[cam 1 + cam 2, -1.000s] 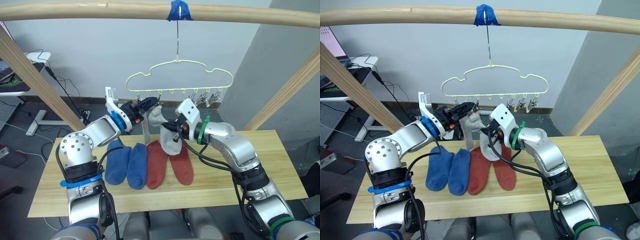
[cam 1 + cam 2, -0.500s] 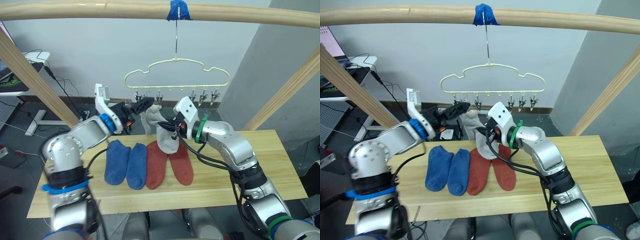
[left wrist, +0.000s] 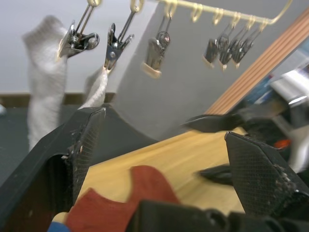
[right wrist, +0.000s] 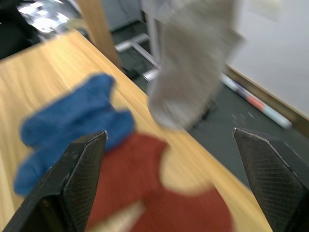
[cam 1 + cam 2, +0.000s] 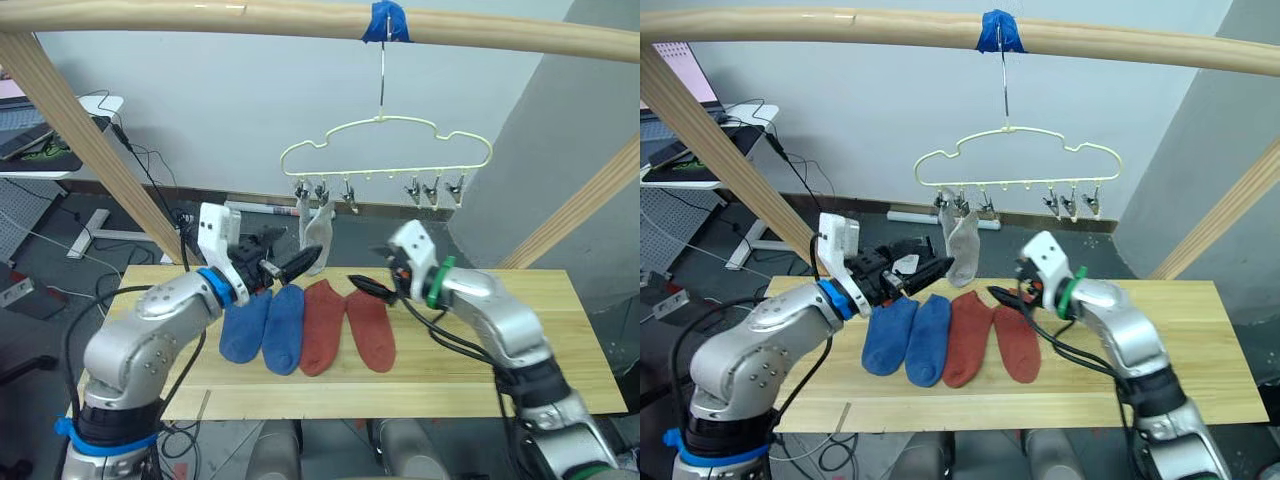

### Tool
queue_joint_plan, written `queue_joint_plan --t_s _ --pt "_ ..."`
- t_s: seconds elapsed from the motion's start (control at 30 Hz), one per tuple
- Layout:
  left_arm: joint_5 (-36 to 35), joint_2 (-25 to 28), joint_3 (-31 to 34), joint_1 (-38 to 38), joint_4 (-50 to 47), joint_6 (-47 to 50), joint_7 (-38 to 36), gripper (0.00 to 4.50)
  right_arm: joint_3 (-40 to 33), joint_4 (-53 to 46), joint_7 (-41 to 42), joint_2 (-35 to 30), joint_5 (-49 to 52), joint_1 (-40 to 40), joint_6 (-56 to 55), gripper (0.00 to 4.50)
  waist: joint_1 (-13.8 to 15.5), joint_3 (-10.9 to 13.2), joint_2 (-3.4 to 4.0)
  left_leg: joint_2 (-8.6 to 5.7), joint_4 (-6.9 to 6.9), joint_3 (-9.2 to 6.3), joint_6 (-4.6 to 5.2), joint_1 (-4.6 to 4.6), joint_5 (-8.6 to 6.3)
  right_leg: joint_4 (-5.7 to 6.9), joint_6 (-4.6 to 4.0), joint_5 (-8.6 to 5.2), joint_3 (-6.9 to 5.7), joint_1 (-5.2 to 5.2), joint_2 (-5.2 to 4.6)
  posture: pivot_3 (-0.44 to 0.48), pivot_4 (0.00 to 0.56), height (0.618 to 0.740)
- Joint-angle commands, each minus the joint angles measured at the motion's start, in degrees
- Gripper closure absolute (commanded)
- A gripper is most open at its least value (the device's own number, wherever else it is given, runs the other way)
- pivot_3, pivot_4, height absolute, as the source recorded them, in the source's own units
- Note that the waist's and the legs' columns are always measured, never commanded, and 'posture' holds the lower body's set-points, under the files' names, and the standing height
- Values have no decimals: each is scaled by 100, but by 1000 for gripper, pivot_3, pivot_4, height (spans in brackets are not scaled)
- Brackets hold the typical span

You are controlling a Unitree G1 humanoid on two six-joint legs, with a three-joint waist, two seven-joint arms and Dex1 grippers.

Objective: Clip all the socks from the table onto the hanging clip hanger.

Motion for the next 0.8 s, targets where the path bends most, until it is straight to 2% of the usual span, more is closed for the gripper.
queue_joint_plan --t_s 0.03,0.23,0.33,0.43,0.8 --pt "722 -308 -384 -133 121 -984 -126 0 -615 -823 227 -106 726 145 153 32 -13 0 0 0 0 1 0 1 0 2 4 -2 1 0 1 -71 197 740" --pt "1521 -870 -669 -324 800 -1954 -132 0 -889 -1448 313 -306 1320 334 347 32 -87 -1 2 7 4 6 6 17 4 12 22 -6 10 9 13 -93 200 740" --pt "1765 -1184 -859 -423 1127 -2389 -207 638 -987 -1685 94 -253 1517 353 465 0 -72 -1 3 6 6 6 6 14 4 10 22 -6 10 8 12 -113 207 740" --pt "1999 -1395 -940 -531 1473 -2600 -168 1533 -1027 -1891 -148 -215 1651 287 597 0 -63 -1 2 2 8 6 6 7 4 5 24 -6 11 8 9 -124 208 740" --pt "2470 -1827 -826 -748 2233 -3233 -24 1533 -1185 -2133 -559 -242 2080 109 836 0 -82 -1 3 3 10 6 7 10 4 8 27 -4 10 9 9 -148 213 740"
